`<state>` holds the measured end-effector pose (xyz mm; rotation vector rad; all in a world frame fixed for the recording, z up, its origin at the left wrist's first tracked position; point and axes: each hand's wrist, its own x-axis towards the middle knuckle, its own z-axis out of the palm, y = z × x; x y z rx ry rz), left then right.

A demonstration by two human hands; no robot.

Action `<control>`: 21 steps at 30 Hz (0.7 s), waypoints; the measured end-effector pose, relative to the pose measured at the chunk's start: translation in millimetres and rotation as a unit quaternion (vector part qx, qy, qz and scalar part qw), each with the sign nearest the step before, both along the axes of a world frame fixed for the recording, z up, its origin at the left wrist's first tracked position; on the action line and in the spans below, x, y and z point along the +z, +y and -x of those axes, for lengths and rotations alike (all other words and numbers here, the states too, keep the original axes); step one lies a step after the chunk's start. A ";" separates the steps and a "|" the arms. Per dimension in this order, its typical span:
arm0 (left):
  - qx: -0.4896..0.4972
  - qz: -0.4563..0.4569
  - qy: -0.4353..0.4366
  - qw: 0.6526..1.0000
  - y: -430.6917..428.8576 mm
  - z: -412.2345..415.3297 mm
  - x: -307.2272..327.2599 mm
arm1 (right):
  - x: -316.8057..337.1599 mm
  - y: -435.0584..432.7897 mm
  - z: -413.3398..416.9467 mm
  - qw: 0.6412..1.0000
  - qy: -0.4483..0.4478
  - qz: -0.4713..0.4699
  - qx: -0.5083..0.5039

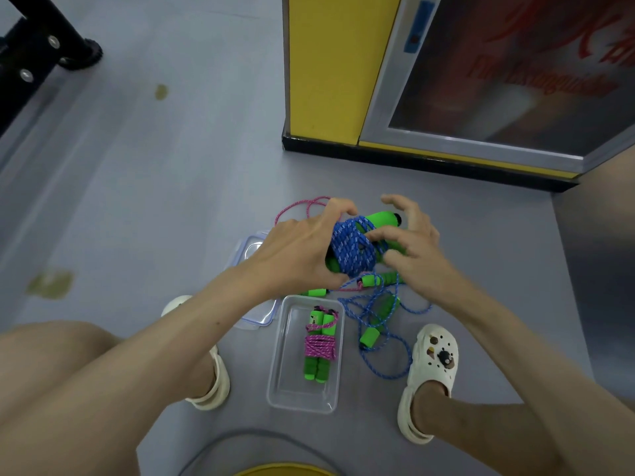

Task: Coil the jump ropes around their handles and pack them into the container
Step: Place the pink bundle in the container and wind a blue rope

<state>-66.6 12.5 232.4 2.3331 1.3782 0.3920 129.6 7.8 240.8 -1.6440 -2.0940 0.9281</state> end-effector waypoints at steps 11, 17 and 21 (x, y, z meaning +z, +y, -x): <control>-0.060 0.139 -0.030 0.988 -1.1 7.5 -4.2 | 2.7 -7.8 -7.3 0.995 0.004 -0.006 0.095; -0.117 0.168 0.002 0.979 -11.1 11.8 -10.2 | -3.6 -20.2 -3.7 0.985 -0.040 -0.035 0.163; -0.114 0.198 -0.016 0.973 -16.1 16.6 -15.8 | -7.8 -29.6 3.7 0.978 -0.073 -0.077 0.182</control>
